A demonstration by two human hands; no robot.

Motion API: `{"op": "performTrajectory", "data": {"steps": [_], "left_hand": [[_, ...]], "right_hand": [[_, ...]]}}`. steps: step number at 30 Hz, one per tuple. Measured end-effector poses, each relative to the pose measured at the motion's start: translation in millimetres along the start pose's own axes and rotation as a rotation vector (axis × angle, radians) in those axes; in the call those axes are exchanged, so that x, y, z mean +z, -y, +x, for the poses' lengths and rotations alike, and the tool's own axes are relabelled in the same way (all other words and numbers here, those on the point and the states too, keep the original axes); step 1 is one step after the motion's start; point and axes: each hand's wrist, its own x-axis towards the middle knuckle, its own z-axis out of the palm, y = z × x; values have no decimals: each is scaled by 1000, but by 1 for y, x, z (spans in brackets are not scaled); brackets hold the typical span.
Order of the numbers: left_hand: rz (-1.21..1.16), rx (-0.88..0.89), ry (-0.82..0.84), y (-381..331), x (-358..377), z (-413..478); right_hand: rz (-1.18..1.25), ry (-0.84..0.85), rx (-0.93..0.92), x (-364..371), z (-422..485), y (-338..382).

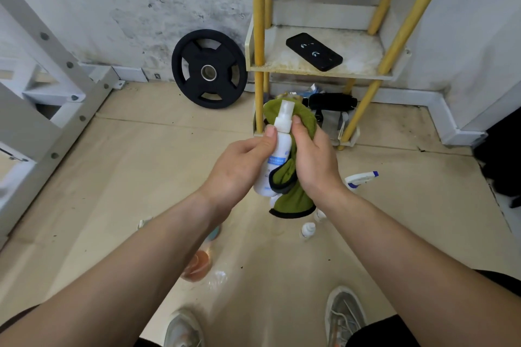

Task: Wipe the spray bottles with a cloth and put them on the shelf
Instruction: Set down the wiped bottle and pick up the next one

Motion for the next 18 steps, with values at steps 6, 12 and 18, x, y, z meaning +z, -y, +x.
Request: {"op": "performTrajectory", "data": {"steps": [6,12,18], "left_hand": [[203,92,-60,2,-18,-12],[94,54,-76,6,-30,-39],[2,10,-104,21,-40,-66]], "right_hand": [[-123,22,-58,12,-6,1],[-203,106,-96,25,-30,1],[-211,162,55,34,-49,-10]]}}
